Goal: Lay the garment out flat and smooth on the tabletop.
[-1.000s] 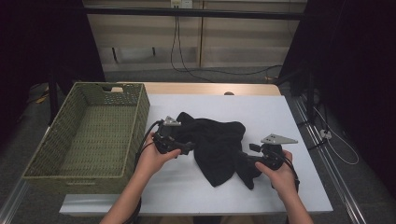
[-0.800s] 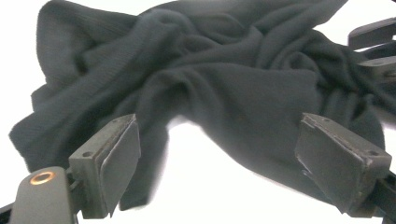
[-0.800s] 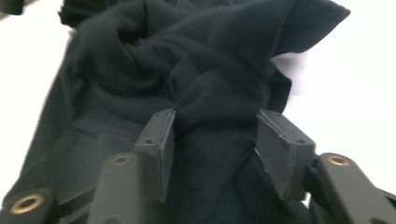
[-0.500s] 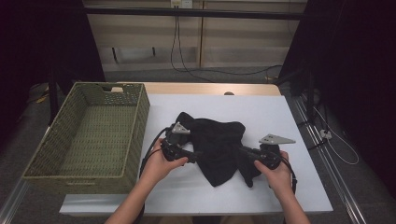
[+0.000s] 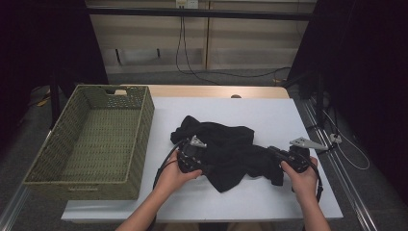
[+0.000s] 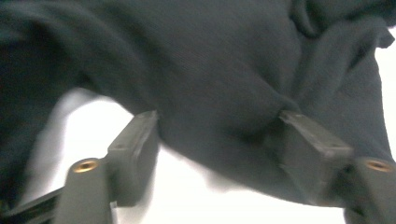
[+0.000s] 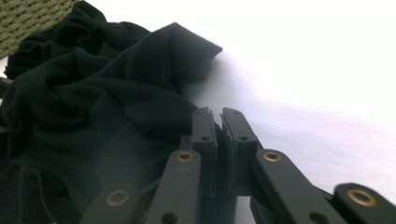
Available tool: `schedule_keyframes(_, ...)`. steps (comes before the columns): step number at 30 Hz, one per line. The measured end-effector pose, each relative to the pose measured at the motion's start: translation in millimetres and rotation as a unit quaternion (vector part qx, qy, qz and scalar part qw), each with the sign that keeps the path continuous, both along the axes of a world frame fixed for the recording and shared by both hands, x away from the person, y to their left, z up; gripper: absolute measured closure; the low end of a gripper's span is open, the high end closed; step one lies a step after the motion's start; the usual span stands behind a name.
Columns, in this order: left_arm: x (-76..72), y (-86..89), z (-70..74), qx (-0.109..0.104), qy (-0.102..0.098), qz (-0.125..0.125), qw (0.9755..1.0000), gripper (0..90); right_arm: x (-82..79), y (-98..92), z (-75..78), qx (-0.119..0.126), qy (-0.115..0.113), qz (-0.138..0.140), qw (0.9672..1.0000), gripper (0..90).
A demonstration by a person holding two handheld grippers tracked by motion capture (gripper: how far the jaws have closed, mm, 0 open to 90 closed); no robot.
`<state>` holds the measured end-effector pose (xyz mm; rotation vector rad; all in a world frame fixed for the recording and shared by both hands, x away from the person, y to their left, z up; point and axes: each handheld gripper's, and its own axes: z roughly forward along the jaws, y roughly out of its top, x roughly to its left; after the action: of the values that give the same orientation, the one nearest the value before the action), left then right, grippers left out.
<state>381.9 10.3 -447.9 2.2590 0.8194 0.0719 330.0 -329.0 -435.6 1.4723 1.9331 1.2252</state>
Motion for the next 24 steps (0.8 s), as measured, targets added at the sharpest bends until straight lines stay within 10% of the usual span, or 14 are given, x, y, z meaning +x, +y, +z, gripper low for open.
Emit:
schedule_keyframes(6,-7.4,-6.6,2.0,0.007,0.001,-0.009,0.9999,56.4,-0.7,2.5,-1.8,-0.008,-0.001,0.004,1.0,83.8)
schedule_keyframes(10,-5.7,-1.7,3.3,0.002,0.044,-0.018,0.9989,84.2,-0.7,3.5,-2.0,-0.01,0.001,0.007,0.9999,84.1)
schedule_keyframes(15,2.8,16.6,14.3,-0.009,0.093,-0.008,0.9956,86.4,-0.6,2.3,0.3,-0.012,-0.002,0.008,0.9999,84.1)
schedule_keyframes(24,21.2,65.7,31.0,0.0,0.079,0.076,0.9939,86.6,3.8,2.9,-3.2,-0.016,0.012,0.02,0.9996,83.5)
